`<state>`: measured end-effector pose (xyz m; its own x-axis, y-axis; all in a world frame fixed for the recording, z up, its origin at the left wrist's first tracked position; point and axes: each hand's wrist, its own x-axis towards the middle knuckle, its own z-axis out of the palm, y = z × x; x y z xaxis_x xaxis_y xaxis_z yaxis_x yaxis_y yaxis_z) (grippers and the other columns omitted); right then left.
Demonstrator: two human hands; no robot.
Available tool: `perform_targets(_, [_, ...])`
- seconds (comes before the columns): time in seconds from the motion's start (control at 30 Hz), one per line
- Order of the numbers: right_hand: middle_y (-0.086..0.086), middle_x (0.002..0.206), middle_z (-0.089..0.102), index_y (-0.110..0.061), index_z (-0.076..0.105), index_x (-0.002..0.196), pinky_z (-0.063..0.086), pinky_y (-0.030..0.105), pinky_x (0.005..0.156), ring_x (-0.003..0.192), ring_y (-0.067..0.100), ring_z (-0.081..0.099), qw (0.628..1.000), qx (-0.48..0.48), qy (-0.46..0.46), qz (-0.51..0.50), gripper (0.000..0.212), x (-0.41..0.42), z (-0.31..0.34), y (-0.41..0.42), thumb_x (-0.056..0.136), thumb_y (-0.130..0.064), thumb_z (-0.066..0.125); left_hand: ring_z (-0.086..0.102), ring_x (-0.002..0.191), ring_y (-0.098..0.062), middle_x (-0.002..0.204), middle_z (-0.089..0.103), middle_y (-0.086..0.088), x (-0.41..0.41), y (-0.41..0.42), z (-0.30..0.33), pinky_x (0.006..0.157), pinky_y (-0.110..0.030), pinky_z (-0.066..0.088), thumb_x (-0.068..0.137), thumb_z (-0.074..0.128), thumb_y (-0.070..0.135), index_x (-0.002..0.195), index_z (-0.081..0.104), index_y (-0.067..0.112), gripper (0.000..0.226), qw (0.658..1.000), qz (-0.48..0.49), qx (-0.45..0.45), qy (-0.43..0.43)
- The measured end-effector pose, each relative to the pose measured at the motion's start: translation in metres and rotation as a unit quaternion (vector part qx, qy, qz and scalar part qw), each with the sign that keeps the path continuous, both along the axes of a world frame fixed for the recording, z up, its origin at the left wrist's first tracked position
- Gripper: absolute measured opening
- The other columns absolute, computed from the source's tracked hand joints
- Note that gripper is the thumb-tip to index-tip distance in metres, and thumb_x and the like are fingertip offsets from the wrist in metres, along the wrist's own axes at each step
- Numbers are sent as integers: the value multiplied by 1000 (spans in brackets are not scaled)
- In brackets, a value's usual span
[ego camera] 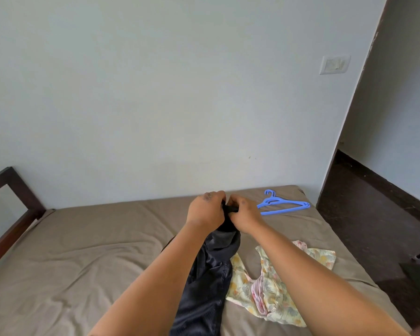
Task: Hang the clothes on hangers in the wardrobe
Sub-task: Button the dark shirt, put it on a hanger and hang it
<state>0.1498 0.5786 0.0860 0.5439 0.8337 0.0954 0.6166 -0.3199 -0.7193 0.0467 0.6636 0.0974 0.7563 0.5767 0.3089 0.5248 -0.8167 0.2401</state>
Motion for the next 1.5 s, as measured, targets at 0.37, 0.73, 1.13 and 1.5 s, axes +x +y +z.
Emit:
perform_targets(0.37, [-3,80,68,-26,65,89,37,14,50,67,16,58,998,58,15,-32,23,-8,-34,-4,78,-8,58,59,82,-29,90,68,-6,-15,1,-26,64,-39,48,88,49,9,96,60,11,13,998,-49,-35,-6])
perform_targets(0.73, [-5,95,67,-17,67,96,46,21,79,88,11,61,991,133,-21,6,16,-4,-55,7,86,-6,63,62,57,-9,76,66,-5,-32,15,-35,62,-20,54,98,54,14,105,66,6,16,833,41,-512,-204])
perform_targets(1.13, [-2,92,67,-13,69,88,47,18,80,85,13,60,985,160,-22,61,17,-18,-61,19,79,2,67,55,70,-18,79,64,-8,-45,28,-48,66,-28,46,97,56,17,92,70,13,15,857,42,-494,-139])
perform_targets(1.5, [6,103,43,-8,49,98,31,14,71,74,9,41,996,74,21,43,19,-85,-145,28,85,3,57,58,109,-27,118,62,-4,-131,54,-141,90,-33,46,98,50,34,122,53,14,31,859,274,-430,-39])
